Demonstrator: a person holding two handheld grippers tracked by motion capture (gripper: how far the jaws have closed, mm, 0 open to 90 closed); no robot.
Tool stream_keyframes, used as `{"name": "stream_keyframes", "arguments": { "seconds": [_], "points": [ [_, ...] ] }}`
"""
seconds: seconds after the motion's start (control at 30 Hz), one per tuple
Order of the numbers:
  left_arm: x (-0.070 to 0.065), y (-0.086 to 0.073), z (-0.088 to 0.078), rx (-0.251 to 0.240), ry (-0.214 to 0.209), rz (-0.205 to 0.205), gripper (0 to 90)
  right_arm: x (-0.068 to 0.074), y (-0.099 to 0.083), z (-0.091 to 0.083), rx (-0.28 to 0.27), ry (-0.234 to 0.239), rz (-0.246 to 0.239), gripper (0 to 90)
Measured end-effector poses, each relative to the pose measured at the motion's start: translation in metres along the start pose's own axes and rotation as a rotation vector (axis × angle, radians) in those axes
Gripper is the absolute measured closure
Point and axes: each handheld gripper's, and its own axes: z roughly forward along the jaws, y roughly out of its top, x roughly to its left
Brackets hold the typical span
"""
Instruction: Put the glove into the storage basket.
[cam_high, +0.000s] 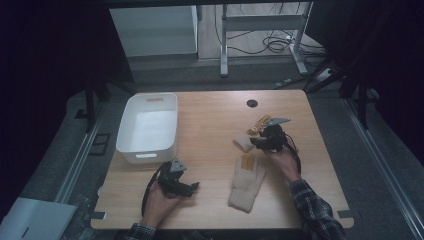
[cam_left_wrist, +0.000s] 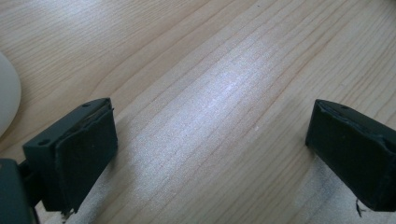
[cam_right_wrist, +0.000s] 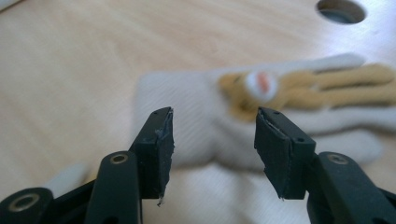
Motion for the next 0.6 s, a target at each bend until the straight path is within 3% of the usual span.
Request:
{"name": "stream_keyframes", "arguments": {
  "seconds": [0.23, 0.37, 0.43, 0.47, 0.6],
  "points": [
    [0.000, 0.000, 0.000, 0.000, 0.000, -0.001, 2.1, -0.013, 0.018, 0.023, 0.002, -0.021, 0.009, 41.8],
    [0.000, 0.000, 0.000, 0.001, -0.001, 0.000, 2.1, -0.017, 0.020, 0.041, 0.052, -0.044, -0.004, 41.5],
    [0.000, 0.000, 0.000, 0.000, 0.000, 0.000, 2.1, -0.017, 0.018, 0.046, 0.066, -0.060, -0.034, 47.8],
    [0.000, 0.000, 0.000, 0.000, 0.000, 0.000, 2.1, -0.015, 0.017, 0.049, 0.064, -0.100, -0.061, 55.7],
    [0.000, 0.000, 0.000, 0.000, 0.000, 0.000, 2.1, -0.013, 0.019, 0.048, 0.071, -0.115, -0.066, 64.5]
  ]
}}
